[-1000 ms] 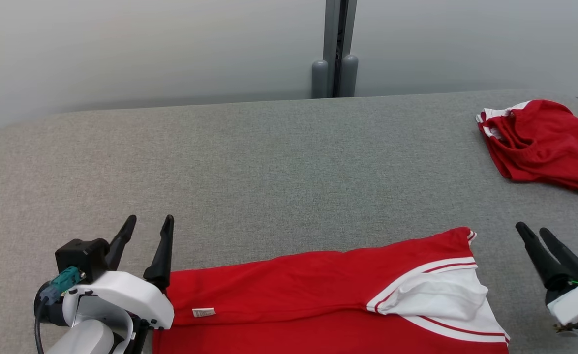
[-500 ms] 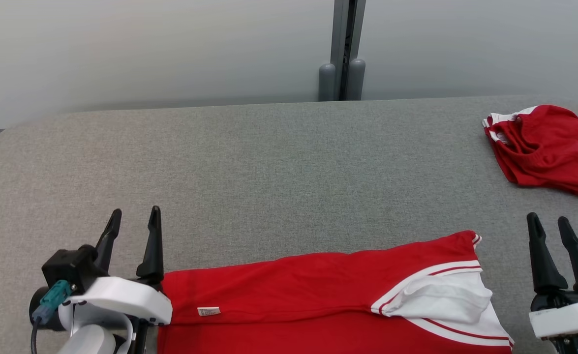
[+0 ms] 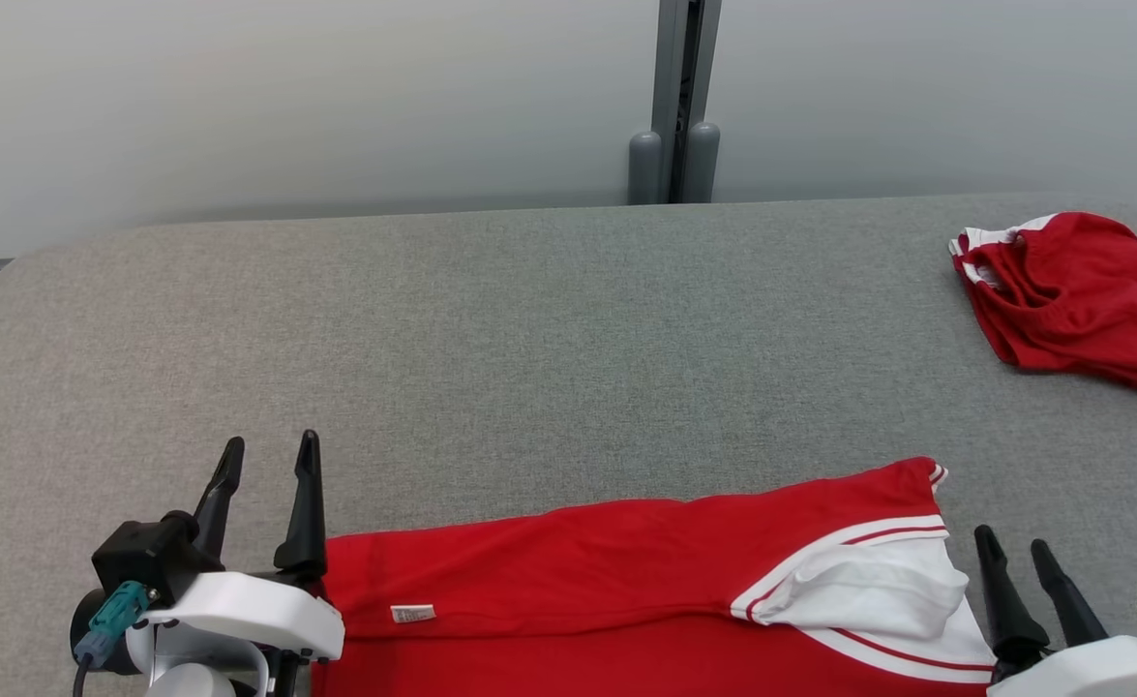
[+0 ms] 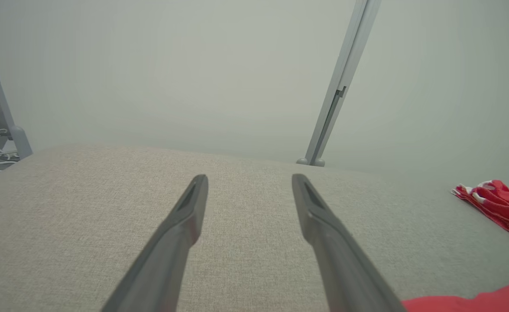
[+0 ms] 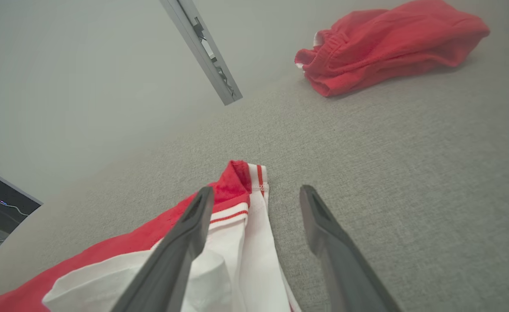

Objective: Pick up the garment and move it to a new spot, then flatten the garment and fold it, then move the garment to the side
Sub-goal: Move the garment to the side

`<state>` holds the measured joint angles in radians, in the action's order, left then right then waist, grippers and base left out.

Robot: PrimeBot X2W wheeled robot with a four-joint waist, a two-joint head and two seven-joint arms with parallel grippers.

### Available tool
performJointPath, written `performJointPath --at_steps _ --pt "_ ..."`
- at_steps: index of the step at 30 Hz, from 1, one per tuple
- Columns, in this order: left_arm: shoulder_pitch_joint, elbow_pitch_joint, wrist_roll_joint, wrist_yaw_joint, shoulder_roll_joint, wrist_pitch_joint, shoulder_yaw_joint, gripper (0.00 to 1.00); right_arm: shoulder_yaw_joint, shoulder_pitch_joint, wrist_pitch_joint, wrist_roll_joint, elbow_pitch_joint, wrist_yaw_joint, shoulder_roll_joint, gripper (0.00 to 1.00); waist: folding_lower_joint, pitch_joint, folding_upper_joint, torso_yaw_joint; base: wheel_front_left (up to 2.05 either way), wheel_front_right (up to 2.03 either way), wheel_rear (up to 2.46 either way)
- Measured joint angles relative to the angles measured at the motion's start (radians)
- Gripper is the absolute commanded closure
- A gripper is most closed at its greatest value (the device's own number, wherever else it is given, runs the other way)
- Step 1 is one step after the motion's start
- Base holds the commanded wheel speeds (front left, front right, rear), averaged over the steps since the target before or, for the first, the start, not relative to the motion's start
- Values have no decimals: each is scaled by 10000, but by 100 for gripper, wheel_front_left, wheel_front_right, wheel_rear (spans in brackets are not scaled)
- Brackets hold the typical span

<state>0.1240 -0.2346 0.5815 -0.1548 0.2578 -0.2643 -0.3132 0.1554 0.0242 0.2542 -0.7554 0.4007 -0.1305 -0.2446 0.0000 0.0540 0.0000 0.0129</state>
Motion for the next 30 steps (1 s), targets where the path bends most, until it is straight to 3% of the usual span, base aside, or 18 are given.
performJointPath --at_steps 12,17,28,29,30 --pt "32 -272 -616 497 -472 0 556 0 1139 1200 -558 -1108 2130 0 -46 0 0 176 0 161 0 0 0" --pt "41 -395 -844 679 -575 0 790 0 1611 1514 -1290 -1701 2947 -4 -109 0 0 183 0 293 0 0 0" --pt "45 -650 -1095 972 -826 0 1070 0 2151 2160 -3191 -2596 3522 0 -257 0 0 116 0 363 0 0 0" --pt "47 -669 -1124 1001 -846 0 1091 0 2207 2173 -3258 -2644 3517 12 -268 20 0 102 0 384 0 0 0" --pt "51 -685 -1149 1011 -861 -2 1118 0 2238 2174 -3269 -2663 3522 12 -276 54 0 92 0 407 0 0 0"
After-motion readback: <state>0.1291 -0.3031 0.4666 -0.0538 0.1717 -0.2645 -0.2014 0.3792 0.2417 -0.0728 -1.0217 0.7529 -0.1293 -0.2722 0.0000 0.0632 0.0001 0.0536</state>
